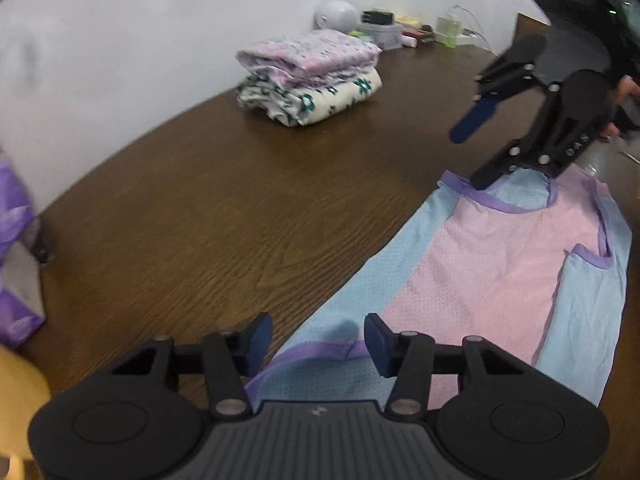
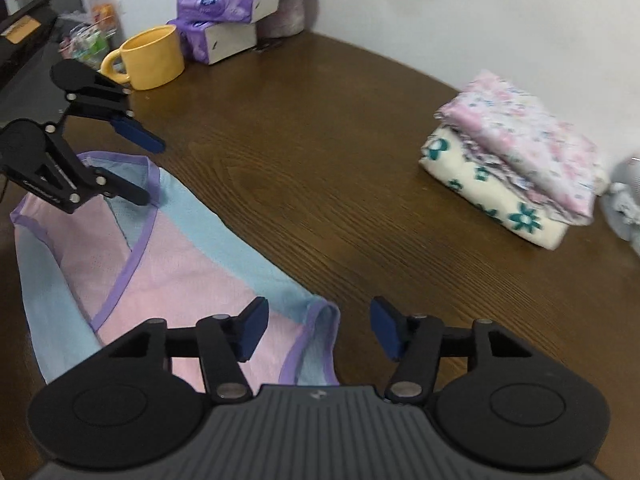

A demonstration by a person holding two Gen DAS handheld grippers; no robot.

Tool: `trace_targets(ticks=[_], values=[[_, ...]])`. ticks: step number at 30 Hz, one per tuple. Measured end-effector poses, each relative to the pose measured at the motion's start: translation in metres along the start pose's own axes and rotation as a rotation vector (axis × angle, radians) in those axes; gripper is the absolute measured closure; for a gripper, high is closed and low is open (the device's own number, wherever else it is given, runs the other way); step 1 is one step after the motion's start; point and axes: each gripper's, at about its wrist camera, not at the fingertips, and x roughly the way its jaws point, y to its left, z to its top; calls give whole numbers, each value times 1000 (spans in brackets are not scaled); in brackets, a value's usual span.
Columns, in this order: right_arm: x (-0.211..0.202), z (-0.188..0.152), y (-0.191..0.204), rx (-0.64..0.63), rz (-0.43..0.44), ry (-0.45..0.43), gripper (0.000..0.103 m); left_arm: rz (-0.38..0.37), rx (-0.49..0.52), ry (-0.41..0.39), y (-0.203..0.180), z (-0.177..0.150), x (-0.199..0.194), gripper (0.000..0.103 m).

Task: Fold clothes
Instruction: 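Close the left tool on the garment edge while the right tool grips the opposite edge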

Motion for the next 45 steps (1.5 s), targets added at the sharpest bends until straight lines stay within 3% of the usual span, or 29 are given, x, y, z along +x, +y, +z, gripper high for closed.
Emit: trace_targets(ticks=[4, 7, 11, 19, 24, 28, 30, 32, 35, 38, 45], values=[[18, 8, -6, -30, 52, 38, 54, -57, 8, 17, 12, 7, 8, 56], [26, 10, -12, -28, 100, 50, 64, -84, 7, 38, 20, 12, 14, 64], [33, 11, -19, -35, 132, 76, 65, -124, 24, 70, 26, 15, 22, 76], [42, 14, -21, -79, 150, 129, 71, -166, 108, 113, 24, 19, 29, 77], [43, 16, -20, -106, 144, 132, 80, -161, 173, 162, 18, 26, 32, 77], [44, 18, -17, -133, 130, 139, 81, -161, 216, 197, 13, 31, 34, 77], [44, 18, -15, -146, 125, 142, 83, -168, 227, 204, 12, 32, 35, 83], [44, 17, -11, -160, 122, 138, 91, -175, 228, 205, 9, 31, 35, 103], [43, 14, -3, -189, 109, 126, 98, -185, 223, 202, 5, 29, 34, 103], [38, 10, 3, -202, 81, 103, 99, -112, 262, 175, -7, 26, 30, 103], [4, -9, 31, -293, -36, -18, 99, 121, 379, 19, -51, -2, 5, 103]])
